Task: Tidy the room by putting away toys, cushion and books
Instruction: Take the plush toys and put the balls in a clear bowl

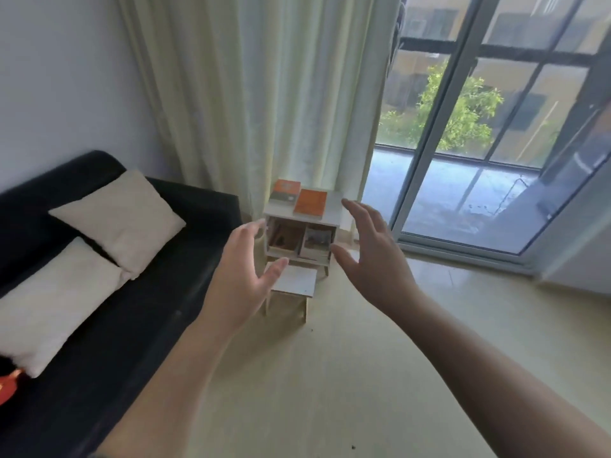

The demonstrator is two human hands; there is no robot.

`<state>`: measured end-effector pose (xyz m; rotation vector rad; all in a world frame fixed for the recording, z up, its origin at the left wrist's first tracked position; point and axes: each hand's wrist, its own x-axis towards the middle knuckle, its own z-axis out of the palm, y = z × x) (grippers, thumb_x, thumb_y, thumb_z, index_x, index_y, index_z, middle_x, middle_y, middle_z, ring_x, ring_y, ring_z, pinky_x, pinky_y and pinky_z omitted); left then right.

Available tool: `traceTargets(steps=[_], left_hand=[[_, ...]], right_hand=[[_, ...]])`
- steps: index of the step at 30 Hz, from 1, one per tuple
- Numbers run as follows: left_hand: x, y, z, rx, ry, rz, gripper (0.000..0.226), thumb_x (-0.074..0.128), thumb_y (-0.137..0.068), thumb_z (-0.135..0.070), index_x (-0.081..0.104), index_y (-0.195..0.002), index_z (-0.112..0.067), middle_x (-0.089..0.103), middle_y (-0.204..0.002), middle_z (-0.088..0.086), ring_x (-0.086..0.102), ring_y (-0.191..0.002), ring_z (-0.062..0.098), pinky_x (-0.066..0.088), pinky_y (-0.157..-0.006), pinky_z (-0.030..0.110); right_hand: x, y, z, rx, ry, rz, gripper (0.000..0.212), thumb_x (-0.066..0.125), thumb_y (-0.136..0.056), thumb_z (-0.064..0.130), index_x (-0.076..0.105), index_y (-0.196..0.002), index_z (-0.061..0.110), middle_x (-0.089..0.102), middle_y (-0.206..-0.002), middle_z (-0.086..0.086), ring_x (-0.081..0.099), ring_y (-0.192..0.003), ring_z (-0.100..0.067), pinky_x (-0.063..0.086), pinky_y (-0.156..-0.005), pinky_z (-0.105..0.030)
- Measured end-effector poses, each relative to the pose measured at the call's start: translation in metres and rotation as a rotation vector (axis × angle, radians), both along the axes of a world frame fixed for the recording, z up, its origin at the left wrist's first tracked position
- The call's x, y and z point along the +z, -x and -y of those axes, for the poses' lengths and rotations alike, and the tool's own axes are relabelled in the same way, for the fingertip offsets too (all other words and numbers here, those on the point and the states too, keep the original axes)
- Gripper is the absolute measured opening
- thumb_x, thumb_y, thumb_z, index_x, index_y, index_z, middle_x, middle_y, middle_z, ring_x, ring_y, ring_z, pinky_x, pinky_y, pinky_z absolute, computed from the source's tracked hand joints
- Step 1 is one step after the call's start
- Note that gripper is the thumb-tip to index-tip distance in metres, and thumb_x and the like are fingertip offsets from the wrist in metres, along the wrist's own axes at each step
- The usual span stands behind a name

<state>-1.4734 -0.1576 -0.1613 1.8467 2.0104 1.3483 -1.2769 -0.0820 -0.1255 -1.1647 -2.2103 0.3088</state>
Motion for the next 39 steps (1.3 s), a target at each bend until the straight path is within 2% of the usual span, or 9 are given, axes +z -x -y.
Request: traceTargets(steps=[1, 4, 5, 10, 15, 22, 28, 32, 39], left_hand=[[-0.001, -0.018, -0.018, -0.021, 0.002, 0.014, 0.062, 0.064, -0.087, -0.038, 0.039, -0.139, -0.016, 0.045, -0.137, -0.003, 0.036, -0.122, -0.002, 0.027, -0.097, 0.003], [-0.014, -0.085, -0.084, -0.075, -0.005, 0.006, 0.063, 0.06, -0.086, -0.05, 0.04, -0.137, -0.019, 0.048, -0.135, -0.002, 0.045, -0.123, 0.011, 0.041, -0.104, 0.031], [-0.02, -0.114, -0.11, -0.105, -0.009, 0.007, 0.066, 0.058, -0.085, -0.054, 0.04, -0.137, -0.018, 0.048, -0.134, -0.001, 0.046, -0.123, 0.012, 0.041, -0.104, 0.034], [-0.016, -0.276, -0.224, -0.264, 0.037, 0.053, 0.065, 0.059, -0.085, -0.05, 0.041, -0.137, -0.014, 0.047, -0.136, 0.005, 0.046, -0.123, 0.015, 0.04, -0.101, 0.035], [-0.002, -0.41, -0.315, -0.419, 0.038, 0.004, 0.063, 0.065, -0.085, -0.039, 0.04, -0.138, -0.014, 0.048, -0.135, 0.002, 0.044, -0.125, 0.014, 0.031, -0.099, 0.02], [-0.017, -0.565, -0.367, -0.487, 0.025, 0.01, 0.06, 0.066, -0.086, -0.036, 0.042, -0.136, -0.015, 0.048, -0.133, -0.001, 0.044, -0.123, 0.009, 0.031, -0.095, 0.016], [-0.037, -0.731, -0.393, -0.482, 0.031, 0.015, 0.058, 0.067, -0.085, -0.035, 0.044, -0.135, -0.014, 0.05, -0.133, 0.0, 0.047, -0.123, 0.015, 0.033, -0.097, 0.021], [-0.022, -0.86, -0.413, -0.51, 0.055, 0.031, 0.06, 0.067, -0.086, -0.035, 0.043, -0.136, -0.014, 0.049, -0.135, 0.001, 0.046, -0.125, 0.015, 0.034, -0.098, 0.022], [-0.015, -1.008, -0.456, -0.532, 0.064, 0.045, 0.058, 0.066, -0.086, -0.034, 0.042, -0.137, -0.019, 0.047, -0.135, -0.003, 0.046, -0.125, 0.014, 0.036, -0.092, 0.023]], right_hand=[[0.0, -0.022, -0.015, -0.026, -0.006, -0.006, 0.067, 0.061, -0.092, 0.033, 0.026, -0.149, 0.028, 0.033, -0.152, 0.004, 0.037, -0.137, -0.019, 0.038, -0.106, -0.037], [-0.001, -0.097, -0.058, -0.104, -0.014, -0.041, 0.066, 0.061, -0.092, 0.031, 0.028, -0.149, 0.026, 0.034, -0.151, 0.001, 0.036, -0.138, -0.02, 0.039, -0.108, -0.037], [-0.004, -0.126, -0.075, -0.132, -0.003, -0.05, 0.066, 0.062, -0.091, 0.03, 0.029, -0.148, 0.025, 0.035, -0.151, 0.002, 0.036, -0.138, -0.019, 0.039, -0.107, -0.037], [-0.005, -0.27, -0.151, -0.275, 0.046, -0.016, 0.062, 0.063, -0.091, 0.026, 0.034, -0.146, 0.021, 0.04, -0.146, 0.002, 0.036, -0.137, -0.017, 0.037, -0.108, -0.033], [0.002, -0.405, -0.217, -0.456, 0.056, -0.128, 0.06, 0.062, -0.092, 0.024, 0.035, -0.145, 0.021, 0.04, -0.145, 0.006, 0.034, -0.136, -0.01, 0.024, -0.103, -0.016], [-0.015, -0.556, -0.264, -0.505, 0.072, -0.193, 0.06, 0.061, -0.093, 0.024, 0.034, -0.146, 0.021, 0.04, -0.145, 0.006, 0.034, -0.136, -0.008, 0.023, -0.102, -0.014], [-0.033, -0.724, -0.288, -0.542, 0.087, -0.204, 0.059, 0.059, -0.094, 0.025, 0.032, -0.146, 0.024, 0.038, -0.146, 0.003, 0.036, -0.134, -0.01, 0.029, -0.098, -0.019], [-0.023, -0.858, -0.307, -0.575, 0.099, -0.169, 0.06, 0.058, -0.094, 0.026, 0.03, -0.147, 0.026, 0.037, -0.146, 0.002, 0.037, -0.133, -0.013, 0.029, -0.095, -0.02], [-0.018, -1.011, -0.347, -0.62, 0.065, -0.191, 0.059, 0.06, -0.093, 0.025, 0.033, -0.146, 0.023, 0.038, -0.145, 0.001, 0.037, -0.133, -0.014, 0.03, -0.098, -0.023]])
